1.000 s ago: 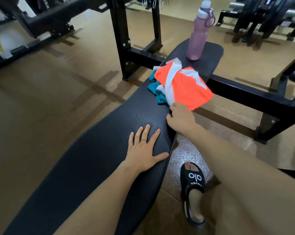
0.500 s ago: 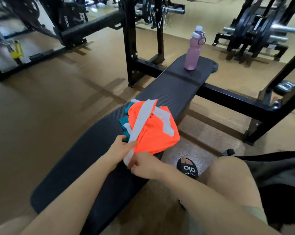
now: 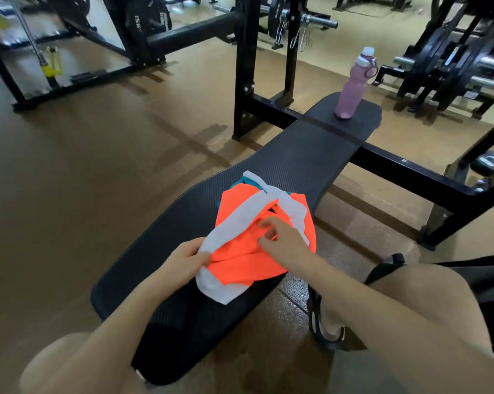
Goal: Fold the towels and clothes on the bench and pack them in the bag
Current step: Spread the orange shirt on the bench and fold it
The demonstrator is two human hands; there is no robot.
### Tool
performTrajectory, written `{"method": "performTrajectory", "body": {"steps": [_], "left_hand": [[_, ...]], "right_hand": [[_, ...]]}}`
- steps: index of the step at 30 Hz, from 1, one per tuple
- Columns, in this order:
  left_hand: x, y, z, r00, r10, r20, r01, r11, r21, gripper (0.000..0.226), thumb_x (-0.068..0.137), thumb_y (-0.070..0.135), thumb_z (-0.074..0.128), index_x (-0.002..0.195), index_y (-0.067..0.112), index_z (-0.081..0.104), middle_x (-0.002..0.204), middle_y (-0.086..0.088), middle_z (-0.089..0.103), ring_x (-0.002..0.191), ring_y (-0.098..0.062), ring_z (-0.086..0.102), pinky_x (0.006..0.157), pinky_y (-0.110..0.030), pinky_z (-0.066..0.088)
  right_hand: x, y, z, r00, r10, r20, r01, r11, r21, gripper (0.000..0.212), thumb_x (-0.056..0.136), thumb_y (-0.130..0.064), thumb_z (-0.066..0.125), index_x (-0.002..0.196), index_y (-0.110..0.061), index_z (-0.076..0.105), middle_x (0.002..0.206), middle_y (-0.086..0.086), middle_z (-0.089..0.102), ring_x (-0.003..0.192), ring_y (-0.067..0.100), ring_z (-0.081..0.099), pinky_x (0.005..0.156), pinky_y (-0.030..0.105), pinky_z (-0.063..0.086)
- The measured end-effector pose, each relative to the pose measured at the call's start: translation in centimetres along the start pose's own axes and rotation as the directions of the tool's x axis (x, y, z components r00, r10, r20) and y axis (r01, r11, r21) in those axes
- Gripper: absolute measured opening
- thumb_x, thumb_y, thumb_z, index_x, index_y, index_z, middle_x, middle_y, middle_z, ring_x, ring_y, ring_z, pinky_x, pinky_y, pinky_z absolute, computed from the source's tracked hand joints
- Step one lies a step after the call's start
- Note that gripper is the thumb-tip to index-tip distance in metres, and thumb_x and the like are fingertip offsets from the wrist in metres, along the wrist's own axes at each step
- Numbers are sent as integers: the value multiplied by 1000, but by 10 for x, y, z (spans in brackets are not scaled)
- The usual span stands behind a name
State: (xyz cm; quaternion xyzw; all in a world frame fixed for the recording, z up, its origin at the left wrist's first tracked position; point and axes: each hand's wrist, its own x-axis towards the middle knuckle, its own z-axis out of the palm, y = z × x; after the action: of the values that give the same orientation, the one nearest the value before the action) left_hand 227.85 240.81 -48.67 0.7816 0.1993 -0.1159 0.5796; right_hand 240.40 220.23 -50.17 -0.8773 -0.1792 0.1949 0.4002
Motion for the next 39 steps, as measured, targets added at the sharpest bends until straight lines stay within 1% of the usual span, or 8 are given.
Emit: {"method": "performTrajectory", "body": {"steps": [7, 10, 15, 19, 22, 30, 35, 39], "left_hand": [[22, 7, -22, 997, -68, -44, 66, 997, -47, 12, 71, 13, 52, 75, 9, 41, 75, -3, 42, 71, -18, 40, 65, -34, 29], [32, 11, -40, 980, -145, -139, 135, 988, -81, 15, 61, 17, 48, 70, 17, 36, 71, -2, 38, 70, -19, 35, 61, -33, 26], [37, -9, -62, 925, -80, -372, 301, 753, 586, 20, 86, 13, 46, 106, 10, 43, 100, -8, 57, 87, -31, 56, 73, -40, 44], [46, -20, -51, 945, 184, -270, -11, 844, 536, 83, 82, 21, 62, 156, 19, 24, 149, -13, 40, 133, -33, 44, 107, -45, 40], [58, -27, -40, 939, 328, -107, -174, 719, 673, 90, 80, 45, 57, 160, 28, 19, 161, -12, 32, 149, -30, 27, 121, -46, 25], [63, -14, -20, 936, 258, -238, 81, 500, 862, 19, 103, 25, 38, 113, 17, 51, 111, -6, 63, 100, -31, 63, 76, -38, 40], [52, -21, -78, 812, 87, -578, 391, 653, 648, 25, 94, 28, 52, 109, 8, 49, 114, -21, 60, 105, -43, 61, 81, -45, 46], [54, -33, -85, 739, 378, -558, 237, 630, 740, 52, 80, 20, 67, 123, -5, 51, 118, -33, 57, 106, -50, 58, 87, -57, 50]], "right_hand": [[46, 2, -1, 982, 55, -179, -70, 994, -79, 59, 81, -33, 72, 132, -14, 48, 116, -3, 54, 109, 19, 55, 87, 31, 41], [60, 3, 8, 977, 2, -215, -82, 929, -362, 67, 78, -38, 69, 135, -12, 46, 125, 11, 51, 117, 32, 49, 94, 41, 41], [58, -7, 35, 982, -133, -132, 64, 900, -430, 25, 79, -14, 62, 102, -7, 62, 105, 14, 60, 103, 36, 56, 87, 44, 44], [32, -24, 66, 935, -300, 187, 342, 904, -258, 31, 70, -3, 48, 92, -13, 67, 88, 4, 64, 84, 21, 58, 76, 35, 46], [19, -35, 76, 885, -363, 292, 419, 893, -161, 33, 71, 3, 48, 93, -11, 68, 88, 0, 66, 81, 14, 57, 75, 28, 45], [53, -10, 22, 964, -248, -90, 209, 926, -313, 40, 77, -9, 53, 116, -13, 60, 108, 5, 59, 100, 25, 56, 86, 45, 47], [70, 10, -12, 997, 12, -79, -56, 810, -583, 41, 92, -28, 56, 129, -11, 50, 118, 15, 53, 109, 38, 53, 88, 43, 45], [53, 12, -10, 991, 123, 61, -84, 894, -440, 21, 86, -23, 60, 100, -13, 49, 89, 5, 60, 86, 28, 56, 65, 34, 39]]}}
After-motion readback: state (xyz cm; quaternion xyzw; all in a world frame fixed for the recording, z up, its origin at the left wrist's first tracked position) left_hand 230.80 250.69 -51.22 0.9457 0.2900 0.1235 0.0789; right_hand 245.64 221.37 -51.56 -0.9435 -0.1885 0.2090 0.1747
